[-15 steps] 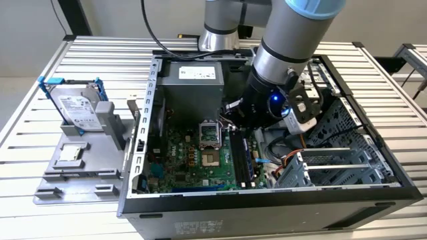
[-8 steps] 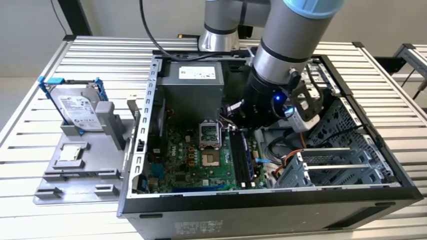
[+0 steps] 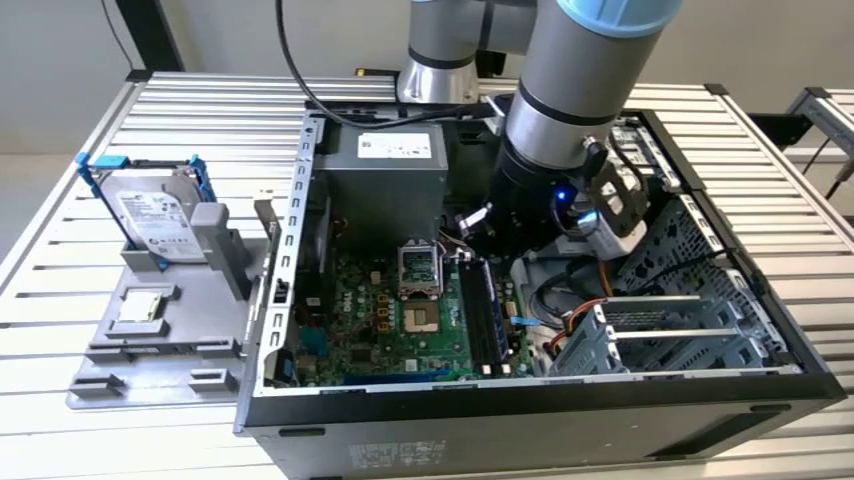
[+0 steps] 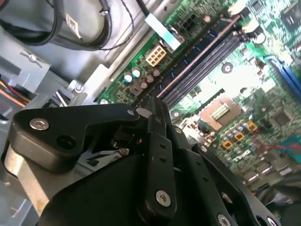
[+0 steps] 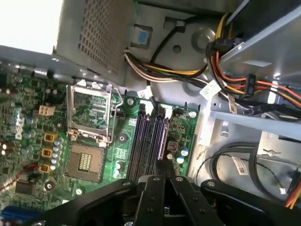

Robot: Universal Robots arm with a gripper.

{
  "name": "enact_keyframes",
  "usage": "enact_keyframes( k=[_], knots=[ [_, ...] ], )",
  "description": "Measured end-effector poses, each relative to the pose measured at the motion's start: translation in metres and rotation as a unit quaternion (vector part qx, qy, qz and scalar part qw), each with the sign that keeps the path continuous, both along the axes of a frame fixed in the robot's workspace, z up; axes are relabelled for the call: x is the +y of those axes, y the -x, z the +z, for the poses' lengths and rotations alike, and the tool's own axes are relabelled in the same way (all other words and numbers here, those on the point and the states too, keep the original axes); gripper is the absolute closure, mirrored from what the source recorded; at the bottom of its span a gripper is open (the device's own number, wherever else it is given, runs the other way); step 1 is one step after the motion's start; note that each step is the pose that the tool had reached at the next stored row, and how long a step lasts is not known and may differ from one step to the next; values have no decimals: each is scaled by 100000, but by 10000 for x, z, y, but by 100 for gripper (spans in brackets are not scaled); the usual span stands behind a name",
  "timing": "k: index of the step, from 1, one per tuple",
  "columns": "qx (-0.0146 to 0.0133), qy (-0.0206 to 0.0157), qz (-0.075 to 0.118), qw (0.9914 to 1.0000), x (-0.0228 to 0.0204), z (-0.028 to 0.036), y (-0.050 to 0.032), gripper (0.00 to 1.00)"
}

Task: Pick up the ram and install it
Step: 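Press down the ram until it locks into place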

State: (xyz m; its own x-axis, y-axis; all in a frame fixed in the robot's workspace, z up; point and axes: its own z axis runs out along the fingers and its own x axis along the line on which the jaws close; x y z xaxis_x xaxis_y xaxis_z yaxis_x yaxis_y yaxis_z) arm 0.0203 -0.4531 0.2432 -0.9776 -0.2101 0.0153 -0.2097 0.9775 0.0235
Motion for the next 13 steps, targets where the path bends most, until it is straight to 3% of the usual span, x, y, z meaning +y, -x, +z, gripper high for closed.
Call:
enact_keyframes(
  k=[4, 7, 13],
  knots=[
    [-82, -1, 3620, 99934, 0, 0, 0, 100],
    [-101, 0, 6359, 99798, 0, 0, 1, 100],
    [-99, 2, 6793, 99769, 0, 0, 0, 100]
  ],
)
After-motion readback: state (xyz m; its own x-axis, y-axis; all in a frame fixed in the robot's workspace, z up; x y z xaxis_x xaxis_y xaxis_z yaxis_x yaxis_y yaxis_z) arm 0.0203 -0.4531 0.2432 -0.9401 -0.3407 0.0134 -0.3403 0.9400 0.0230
